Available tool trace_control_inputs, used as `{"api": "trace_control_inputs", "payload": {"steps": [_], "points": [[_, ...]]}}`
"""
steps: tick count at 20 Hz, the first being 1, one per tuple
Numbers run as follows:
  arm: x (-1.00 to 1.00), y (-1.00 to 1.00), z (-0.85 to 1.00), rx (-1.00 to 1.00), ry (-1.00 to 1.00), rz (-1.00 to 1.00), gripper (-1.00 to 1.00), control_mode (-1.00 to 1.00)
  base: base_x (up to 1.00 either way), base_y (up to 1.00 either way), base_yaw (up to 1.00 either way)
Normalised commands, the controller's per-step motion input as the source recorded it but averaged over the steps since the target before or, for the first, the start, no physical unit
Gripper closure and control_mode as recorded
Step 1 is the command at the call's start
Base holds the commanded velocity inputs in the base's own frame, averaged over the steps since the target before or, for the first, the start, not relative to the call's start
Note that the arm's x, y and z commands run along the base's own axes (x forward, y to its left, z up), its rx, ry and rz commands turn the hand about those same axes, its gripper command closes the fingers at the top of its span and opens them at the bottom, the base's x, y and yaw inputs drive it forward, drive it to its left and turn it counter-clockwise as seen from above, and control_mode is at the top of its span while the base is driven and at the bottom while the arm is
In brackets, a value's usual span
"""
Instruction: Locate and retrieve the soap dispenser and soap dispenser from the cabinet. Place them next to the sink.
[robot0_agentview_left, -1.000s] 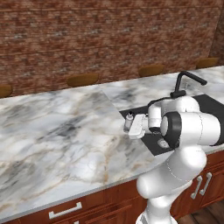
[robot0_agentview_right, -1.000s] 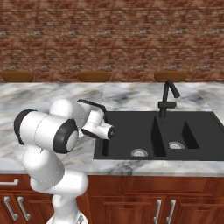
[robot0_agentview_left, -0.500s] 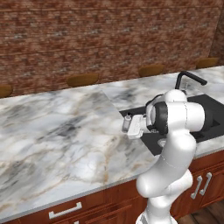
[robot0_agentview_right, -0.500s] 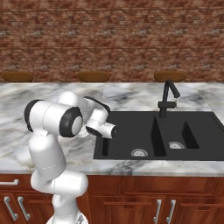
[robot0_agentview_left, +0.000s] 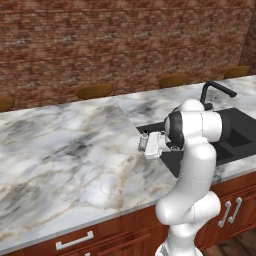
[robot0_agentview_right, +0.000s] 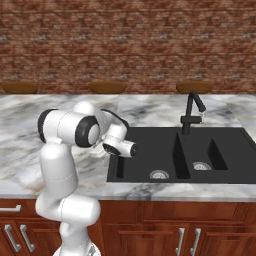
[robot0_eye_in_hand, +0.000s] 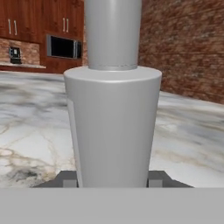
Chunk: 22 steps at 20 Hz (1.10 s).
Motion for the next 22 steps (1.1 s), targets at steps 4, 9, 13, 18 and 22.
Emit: {"api": "trace_control_inputs", "payload": {"steps": [4, 9, 13, 18, 22], "points": [[0.21, 0.0, -0.18, -0.01, 0.0, 0.03, 1.0, -1.0, 0.0, 0.0, 0.0], [0.19, 0.0, -0.18, 0.0, 0.0, 0.03, 1.0, -1.0, 0.0, 0.0, 0.0], [0.18, 0.0, -0.19, 0.0, 0.0, 0.03, 1.0, -1.0, 0.0, 0.0, 0.0], [0.08, 0.03, -0.06, 0.0, 0.0, 0.04, 1.0, -1.0, 0.0, 0.0, 0.0], [0.01, 0.03, -0.08, 0.0, 0.0, 0.05, 1.0, -1.0, 0.0, 0.0, 0.0]]}}
